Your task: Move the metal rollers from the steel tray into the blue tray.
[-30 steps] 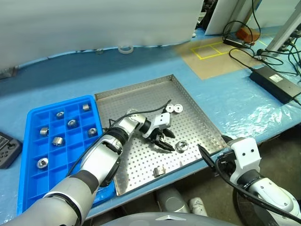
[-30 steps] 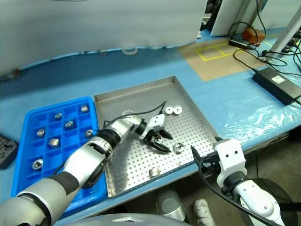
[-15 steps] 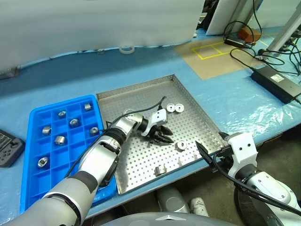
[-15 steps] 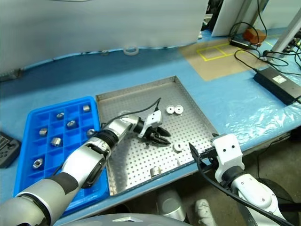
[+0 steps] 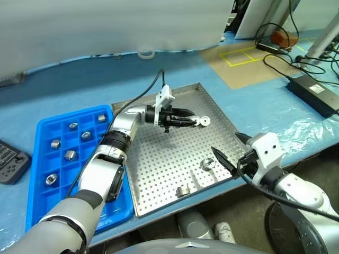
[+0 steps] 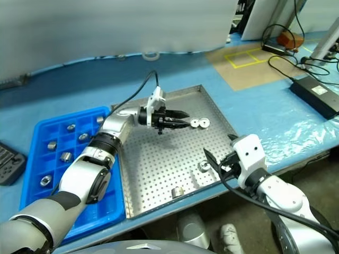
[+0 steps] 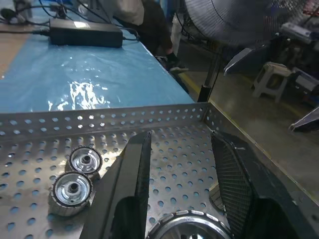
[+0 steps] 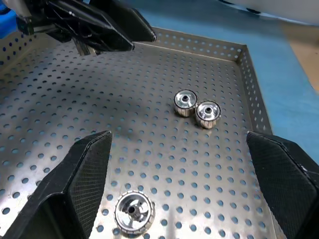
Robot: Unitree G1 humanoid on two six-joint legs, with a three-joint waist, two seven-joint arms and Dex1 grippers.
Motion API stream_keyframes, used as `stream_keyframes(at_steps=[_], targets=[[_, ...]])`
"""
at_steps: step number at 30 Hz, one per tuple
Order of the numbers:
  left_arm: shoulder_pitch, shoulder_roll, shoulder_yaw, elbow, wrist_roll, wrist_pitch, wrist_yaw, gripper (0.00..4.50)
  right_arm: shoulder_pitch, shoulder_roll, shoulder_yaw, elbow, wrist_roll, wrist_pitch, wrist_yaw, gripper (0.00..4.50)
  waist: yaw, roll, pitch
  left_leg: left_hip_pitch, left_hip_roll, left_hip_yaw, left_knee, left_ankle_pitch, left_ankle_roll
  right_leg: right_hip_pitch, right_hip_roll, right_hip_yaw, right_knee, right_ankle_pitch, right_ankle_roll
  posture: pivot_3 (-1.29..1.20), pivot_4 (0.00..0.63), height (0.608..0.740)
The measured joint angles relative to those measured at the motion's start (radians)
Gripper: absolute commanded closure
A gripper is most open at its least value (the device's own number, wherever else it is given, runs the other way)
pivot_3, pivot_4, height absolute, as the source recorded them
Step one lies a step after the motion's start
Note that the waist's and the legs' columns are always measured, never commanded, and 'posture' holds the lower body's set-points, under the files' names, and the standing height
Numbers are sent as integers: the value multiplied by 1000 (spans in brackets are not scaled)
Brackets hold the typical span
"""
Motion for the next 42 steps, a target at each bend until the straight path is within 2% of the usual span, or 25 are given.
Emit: stream_keyframes(at_steps=[4,8,14,18,23,28,33,35,42], targets=[[105,59,13,-198,-29,82,64,2934,-133,-44,51,120,8,-31,71,0,42,0,2,-1,0,-3,1,0,0,-1,0,-2,3,0,0,-282,150,740],[215,132,38,-378,-59,158,147,2934,-276,-63,133,262,8,-86,155,0,119,-2,5,-2,0,-7,6,1,0,-3,0,-3,16,-1,-1,-88,150,740],[438,250,142,-730,-138,311,312,2934,-483,-58,269,530,-13,-222,314,0,307,0,8,-2,1,-11,6,3,-4,-5,1,-6,26,-8,-16,178,150,740],[577,279,200,-927,-182,384,425,2934,-586,-30,358,680,-33,-307,420,0,441,-1,9,-2,0,-12,5,4,-6,-8,2,-4,34,-14,-26,342,150,740],[745,285,252,-1129,-228,454,561,2934,-697,28,432,857,-62,-419,536,0,545,-6,11,-3,-3,-15,3,7,-11,-6,2,-3,34,-15,-27,474,150,740],[862,298,295,-1251,-273,489,647,2934,-720,67,457,962,-81,-467,598,0,607,-9,17,0,-4,-19,-1,7,-15,-5,4,-2,32,-15,-27,510,150,740],[934,302,308,-1305,-321,508,698,2934,-724,82,465,996,-101,-497,628,0,657,-11,22,11,-3,-20,-18,17,-26,-4,6,1,31,-16,-24,472,150,740],[962,319,316,-1315,-337,514,707,2934,-724,85,465,995,-107,-501,629,0,670,-13,22,14,-2,-20,-23,19,-29,-3,8,2,31,-16,-11,441,150,740],[1020,370,341,-1305,-375,521,713,2934,-642,61,460,920,-111,-491,615,0,689,-14,21,15,10,-22,-28,28,-46,-5,23,4,30,-10,7,341,150,740]])
